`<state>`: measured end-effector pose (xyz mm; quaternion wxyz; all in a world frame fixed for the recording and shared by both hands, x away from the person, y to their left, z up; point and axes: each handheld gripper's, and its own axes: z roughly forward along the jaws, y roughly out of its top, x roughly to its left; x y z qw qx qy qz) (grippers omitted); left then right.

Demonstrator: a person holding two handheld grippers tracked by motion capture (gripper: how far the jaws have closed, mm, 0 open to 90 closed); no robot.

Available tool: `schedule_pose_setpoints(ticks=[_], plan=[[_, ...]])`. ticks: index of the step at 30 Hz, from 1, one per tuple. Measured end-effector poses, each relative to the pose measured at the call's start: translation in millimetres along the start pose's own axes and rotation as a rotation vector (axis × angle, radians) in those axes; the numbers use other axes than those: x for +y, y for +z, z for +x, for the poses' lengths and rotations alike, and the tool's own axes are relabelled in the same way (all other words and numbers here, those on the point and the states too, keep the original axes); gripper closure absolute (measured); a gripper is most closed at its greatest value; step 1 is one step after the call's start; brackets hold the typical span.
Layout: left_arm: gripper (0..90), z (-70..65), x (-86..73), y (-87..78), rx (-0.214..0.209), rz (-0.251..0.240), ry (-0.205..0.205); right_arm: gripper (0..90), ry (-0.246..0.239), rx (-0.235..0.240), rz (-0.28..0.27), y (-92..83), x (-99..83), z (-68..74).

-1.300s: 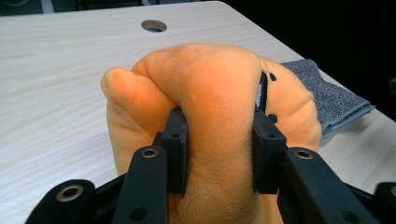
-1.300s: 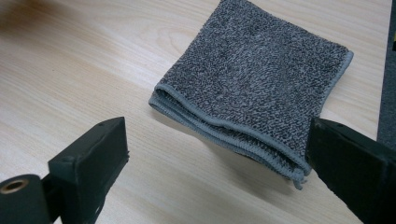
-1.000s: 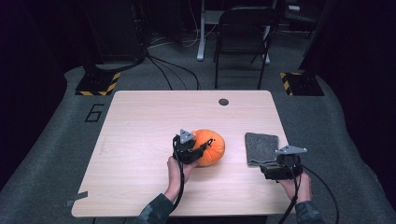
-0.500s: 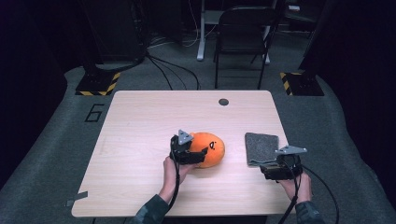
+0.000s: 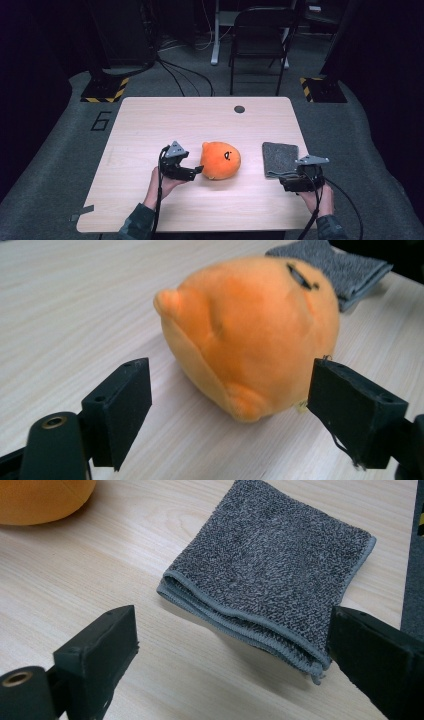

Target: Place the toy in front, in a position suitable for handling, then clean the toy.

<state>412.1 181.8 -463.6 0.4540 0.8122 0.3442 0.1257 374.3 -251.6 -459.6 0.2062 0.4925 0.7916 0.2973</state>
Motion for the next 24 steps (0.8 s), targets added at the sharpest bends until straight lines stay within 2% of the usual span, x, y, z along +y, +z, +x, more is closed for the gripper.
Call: schedule_pose_setpoints(ticks=[1, 5, 6, 9, 11, 13, 14, 17, 19, 20, 23, 24], plan=[[18.7, 0.7, -2.1, 2.7, -0.005, 0.004, -0.011, 6.2, -0.001, 0.000, -0.001, 0.1, 0.6, -0.8], [22.9, -0.1, -6.6, 8.7, -0.014, 0.025, 0.008, 6.2, 0.010, -0.002, -0.003, 0.4, 2.6, 0.0], [24.3, -0.9, -7.7, 12.3, -0.015, 0.028, 0.027, 6.2, -0.006, -0.008, -0.003, 0.0, 4.1, -0.8], [27.2, -1.8, -7.6, 16.2, -0.014, 0.025, 0.032, 6.2, 0.006, -0.012, -0.006, -0.4, 4.3, -0.2], [34.4, -3.0, -8.1, 23.1, -0.024, 0.033, 0.046, 6.2, -0.001, -0.012, -0.004, 0.3, 2.3, -1.7], [36.0, -3.4, -8.7, 25.1, -0.036, 0.040, 0.054, 6.2, 0.003, -0.015, 0.002, -0.1, 1.1, -1.4], [46.7, -4.0, -9.6, 26.6, -0.053, 0.034, 0.064, 6.3, 0.001, -0.020, -0.002, -1.7, -0.3, -1.9], [51.1, -4.7, -10.6, 27.0, -0.061, 0.032, 0.068, 6.2, 0.001, -0.017, -0.008, -3.0, -0.9, -2.6], [60.0, -7.3, -12.8, 25.7, -0.060, 0.030, 0.065, 6.2, -0.001, -0.011, -0.012, -3.3, -0.3, -2.3], [63.1, -8.3, -13.4, 26.0, -0.051, 0.027, 0.077, 6.2, 0.001, -0.005, -0.014, -2.9, 0.4, -1.8], [68.2, -10.6, -14.4, 26.2, -0.055, 0.025, 0.073, 6.2, 0.002, -0.003, -0.022, -1.5, 3.3, -0.8], [72.9, -11.9, -15.1, 25.7, -0.053, 0.026, 0.075, 6.2, 0.005, -0.002, -0.026, 2.2, 7.7, -1.0]])
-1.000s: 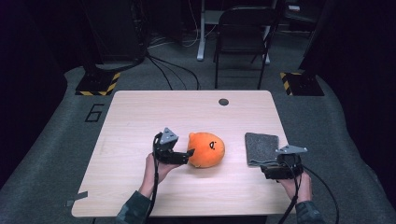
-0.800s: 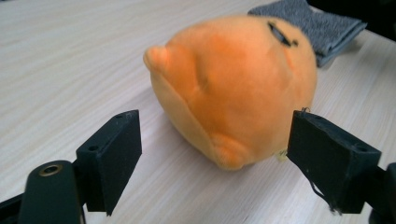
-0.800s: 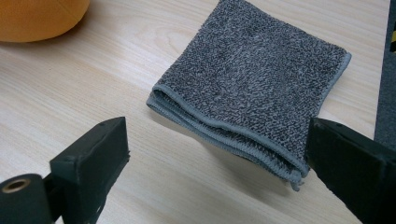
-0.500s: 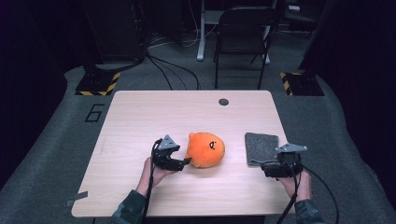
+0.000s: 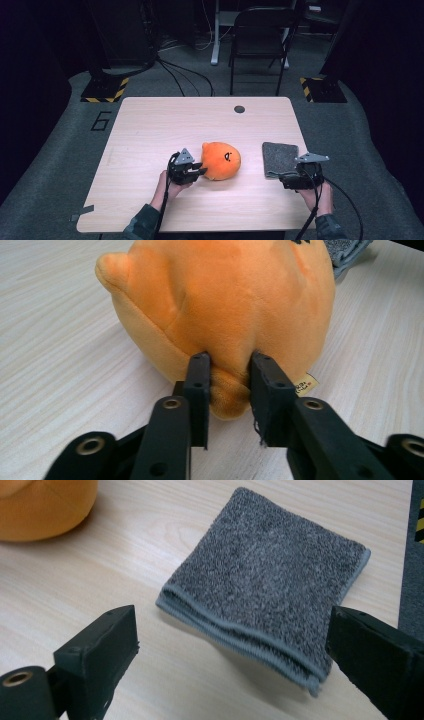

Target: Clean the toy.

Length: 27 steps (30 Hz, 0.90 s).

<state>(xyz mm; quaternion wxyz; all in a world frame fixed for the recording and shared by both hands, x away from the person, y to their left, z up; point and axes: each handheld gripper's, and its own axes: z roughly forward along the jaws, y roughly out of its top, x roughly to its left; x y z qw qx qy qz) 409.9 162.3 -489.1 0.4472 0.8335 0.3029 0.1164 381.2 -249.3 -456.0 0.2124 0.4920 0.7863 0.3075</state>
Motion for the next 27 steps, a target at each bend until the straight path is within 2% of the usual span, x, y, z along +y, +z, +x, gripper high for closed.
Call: schedule_pose_setpoints(ticks=[2, 4, 10, 11, 12, 13, 14, 16, 18, 22, 24, 25, 27], plan=[[75.7, -0.6, -0.3, 0.3, 0.001, -0.005, -0.001, 6.2, 0.005, 0.003, -0.003, 2.8, 2.5, -0.5], [77.1, -1.4, -0.2, -0.3, 0.008, -0.006, 0.000, 6.3, 0.019, 0.004, 0.000, 14.1, 11.3, -2.2], [77.8, -0.5, -2.5, -0.6, 0.004, -0.018, -0.018, 6.5, 0.024, -0.038, 0.018, 36.8, 26.4, -4.8], [77.8, -0.9, -2.7, -0.6, 0.006, -0.019, -0.022, 6.6, 0.039, -0.042, 0.023, 41.3, 28.7, -6.3], [77.8, -1.3, -2.9, -0.6, 0.006, -0.020, -0.024, 6.6, 0.063, -0.040, 0.027, 53.3, 31.9, -11.5], [77.8, -1.3, -2.9, -0.6, 0.006, -0.020, -0.024, 6.6, 0.063, -0.040, 0.027, 53.3, 31.9, -11.5], [77.8, -1.5, -2.7, -0.7, 0.009, -0.021, -0.020, 6.6, 0.088, -0.041, 0.043, 65.3, 34.3, -15.5], [77.8, -1.5, -2.6, -0.6, 0.010, -0.022, -0.022, 6.6, 0.093, -0.042, 0.048, 68.7, 34.9, -16.5], [77.8, -1.1, -2.8, -0.7, 0.007, -0.021, -0.021, 6.6, 0.121, -0.050, 0.068, 78.3, 35.3, -18.3], [77.9, -1.1, -3.1, -0.6, 0.005, -0.023, -0.023, 6.7, 0.117, -0.061, 0.087, 87.3, 33.6, -20.0], [77.8, -1.4, -3.3, -0.7, 0.004, -0.024, -0.023, 8.9, 0.110, -0.062, 0.109, 93.5, 31.5, -19.6], [77.8, -1.1, -3.8, -0.8, 0.002, -0.023, -0.020, 13.5, 0.110, -0.067, 0.141, 97.5, 29.4, -18.0], [77.7, -1.1, -3.9, -1.1, 0.004, -0.022, -0.019, 18.3, 0.126, -0.055, 0.145, 98.5, 28.0, -18.5]])
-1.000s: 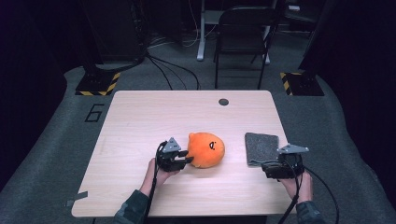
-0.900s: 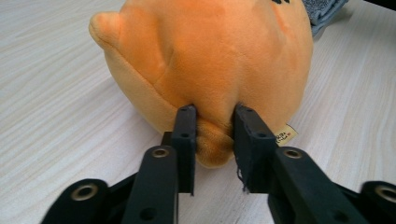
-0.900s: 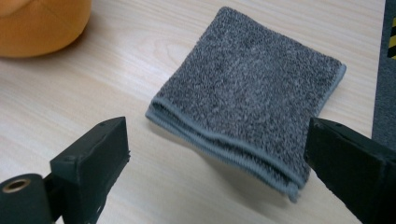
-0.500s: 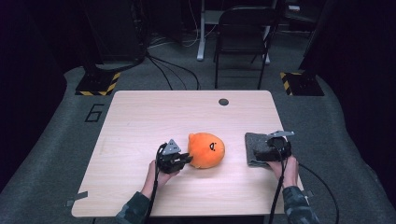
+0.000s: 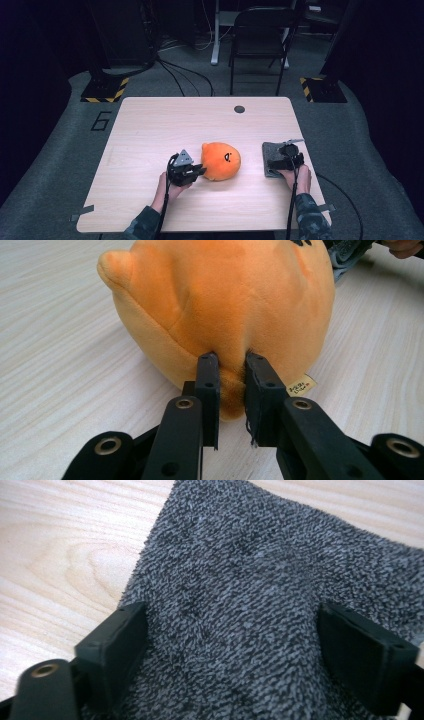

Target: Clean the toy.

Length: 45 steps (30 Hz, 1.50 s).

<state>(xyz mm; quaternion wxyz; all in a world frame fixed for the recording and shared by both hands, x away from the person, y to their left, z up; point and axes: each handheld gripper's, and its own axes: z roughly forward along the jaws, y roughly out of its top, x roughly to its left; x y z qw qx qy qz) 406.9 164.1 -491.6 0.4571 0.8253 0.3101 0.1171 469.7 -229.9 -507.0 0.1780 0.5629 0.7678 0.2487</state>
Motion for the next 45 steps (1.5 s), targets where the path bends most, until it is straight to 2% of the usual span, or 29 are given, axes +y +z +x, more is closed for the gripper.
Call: schedule_pose_setpoints(ticks=[4, 5, 6, 7, 10, 17, 21, 23, 24, 27, 32, 33, 34, 36, 37, 38, 39, 41, 42, 43, 45], plan=[[77.6, -1.3, 0.2, 0.1, 0.004, 0.005, 0.009, 41.4, -0.018, 0.024, -0.008, -4.4, -0.9, 1.3], [77.6, -1.7, 0.1, 0.4, 0.010, 0.001, 0.009, 41.4, -0.018, 0.024, -0.008, -4.4, -0.9, 1.3], [77.5, -1.8, 0.5, 0.3, 0.004, 0.005, 0.009, 53.4, -0.028, 0.027, -0.025, -5.6, -2.1, 0.8], [77.6, -1.9, 0.7, 0.4, 0.004, 0.005, 0.009, 58.9, -0.019, 0.034, -0.028, -6.6, -2.7, 1.0], [77.7, -2.2, 2.0, 0.8, 0.007, -0.001, 0.016, 68.8, -0.013, 0.051, -0.043, -7.8, -4.8, -0.1], [78.4, -4.6, 4.3, 1.6, -0.001, -0.010, 0.020, 73.5, -0.025, 0.050, -0.073, -14.2, -7.6, 0.6], [78.6, -3.6, 4.3, 1.7, -0.001, -0.018, 0.017, 73.9, -0.013, 0.070, -0.122, -29.5, -3.6, 2.2], [78.8, -4.2, 4.4, 1.6, 0.003, -0.021, 0.017, 73.9, -0.015, 0.075, -0.131, -32.2, -3.1, 1.7], [78.9, -4.5, 4.8, 1.4, 0.005, -0.020, 0.023, 73.9, -0.025, 0.091, -0.153, -40.8, -1.6, 2.8], [79.1, -4.9, 4.9, 1.5, 0.007, -0.026, 0.020, 73.8, -0.041, 0.107, -0.183, -52.2, 2.0, 8.4], [79.2, -4.4, 4.2, 1.2, 0.005, -0.031, 0.014, 73.7, -0.053, 0.144, -0.221, -64.8, 10.0, 20.6], [79.2, -4.9, 4.0, 0.9, 0.004, -0.031, 0.011, 73.7, -0.078, 0.163, -0.233, -70.6, 14.2, 30.2], [79.2, -5.8, 4.1, 0.9, 0.006, -0.033, 0.015, 73.6, -0.072, 0.173, -0.239, -72.4, 15.5, 34.7], [79.3, -6.4, 4.3, 0.7, 0.009, -0.033, 0.022, 73.6, -0.098, 0.187, -0.245, -76.7, 18.8, 44.8], [79.3, -6.4, 4.3, 0.7, 0.009, -0.033, 0.022, 73.6, -0.098, 0.187, -0.245, -76.7, 18.8, 44.8], [79.3, -7.1, 4.4, 0.7, 0.010, -0.036, 0.019, 73.5, -0.128, 0.206, -0.254, -81.2, 22.7, 56.0], [79.3, -7.4, 4.4, 0.6, 0.012, -0.036, 0.019, 73.5, -0.128, 0.206, -0.254, -81.2, 22.7, 56.0], [79.4, -7.7, 4.8, 0.6, 0.012, -0.038, 0.025, 73.3, -0.150, 0.228, -0.264, -86.7, 27.2, 70.4], [79.4, -7.8, 5.0, 0.7, 0.013, -0.041, 0.026, 73.3, -0.150, 0.228, -0.264, -86.7, 27.2, 70.4], [79.6, -8.8, 5.3, 0.5, 0.011, -0.042, 0.027, 73.2, -0.178, 0.245, -0.273, -90.0, 30.9, 81.7], [79.6, -9.4, 5.5, 0.5, 0.011, -0.044, 0.030, 73.1, -0.209, 0.258, -0.279, -93.3, 34.3, 94.0]])
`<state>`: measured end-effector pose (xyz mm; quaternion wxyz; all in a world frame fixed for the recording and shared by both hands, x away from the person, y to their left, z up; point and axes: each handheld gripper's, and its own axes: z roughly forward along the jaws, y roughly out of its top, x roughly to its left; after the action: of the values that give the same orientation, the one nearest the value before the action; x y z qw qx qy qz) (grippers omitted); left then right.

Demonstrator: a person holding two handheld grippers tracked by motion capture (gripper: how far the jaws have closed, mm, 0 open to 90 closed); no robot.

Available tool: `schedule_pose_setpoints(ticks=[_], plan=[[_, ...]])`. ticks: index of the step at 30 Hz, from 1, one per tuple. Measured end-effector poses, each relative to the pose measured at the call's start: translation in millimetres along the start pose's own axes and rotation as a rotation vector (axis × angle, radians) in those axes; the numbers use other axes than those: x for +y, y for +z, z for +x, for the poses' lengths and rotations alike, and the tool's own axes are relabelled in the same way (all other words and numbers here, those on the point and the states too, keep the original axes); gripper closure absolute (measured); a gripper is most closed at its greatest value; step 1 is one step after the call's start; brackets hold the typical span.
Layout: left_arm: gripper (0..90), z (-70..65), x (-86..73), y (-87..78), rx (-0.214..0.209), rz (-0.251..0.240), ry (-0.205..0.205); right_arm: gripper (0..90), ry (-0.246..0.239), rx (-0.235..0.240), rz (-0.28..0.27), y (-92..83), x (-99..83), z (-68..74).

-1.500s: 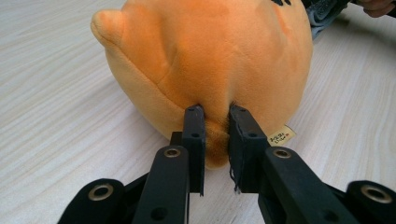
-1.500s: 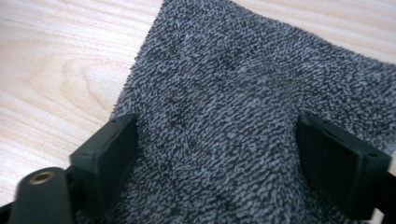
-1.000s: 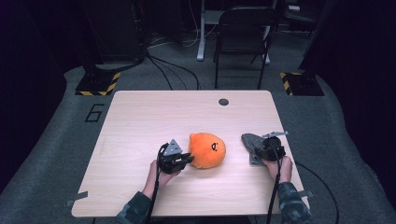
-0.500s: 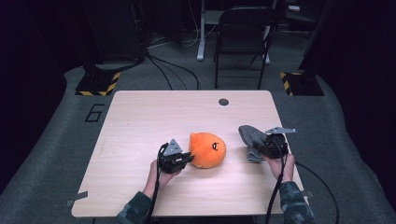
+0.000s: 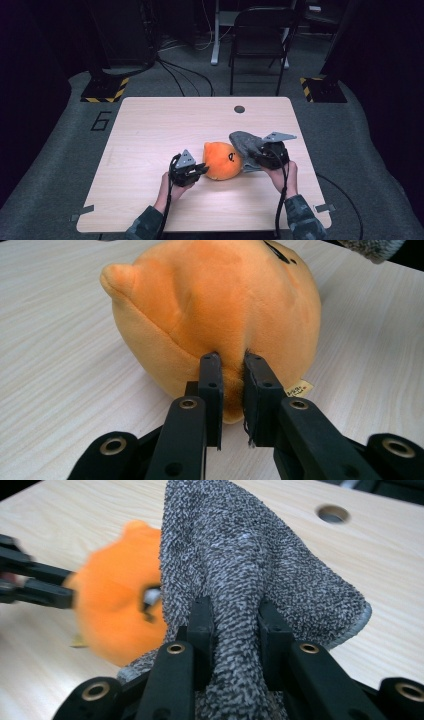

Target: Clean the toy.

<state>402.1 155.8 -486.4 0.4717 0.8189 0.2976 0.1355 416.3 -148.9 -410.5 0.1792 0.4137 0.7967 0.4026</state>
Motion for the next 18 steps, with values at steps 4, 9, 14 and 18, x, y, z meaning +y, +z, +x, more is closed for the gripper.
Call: schedule_pose_setpoints(ticks=[4, 9, 14, 18], plan=[[79.7, -1.2, -0.2, 0.0, -0.002, -0.011, 0.003, 73.0, -0.051, 0.029, -0.007, 3.5, 10.3, 21.8], [79.7, -3.5, 0.5, -0.3, 0.004, -0.020, 0.015, 72.4, -0.107, 0.053, 0.010, 19.6, 23.5, 50.3], [79.9, -5.9, 1.1, -0.9, 0.001, -0.031, 0.032, 72.1, -0.148, 0.073, 0.031, 38.0, 30.3, 71.4], [80.6, -6.0, -0.5, 0.8, 0.005, -0.013, 0.032, 72.0, -0.185, 0.050, 0.071, 58.1, 25.0, 79.6]])
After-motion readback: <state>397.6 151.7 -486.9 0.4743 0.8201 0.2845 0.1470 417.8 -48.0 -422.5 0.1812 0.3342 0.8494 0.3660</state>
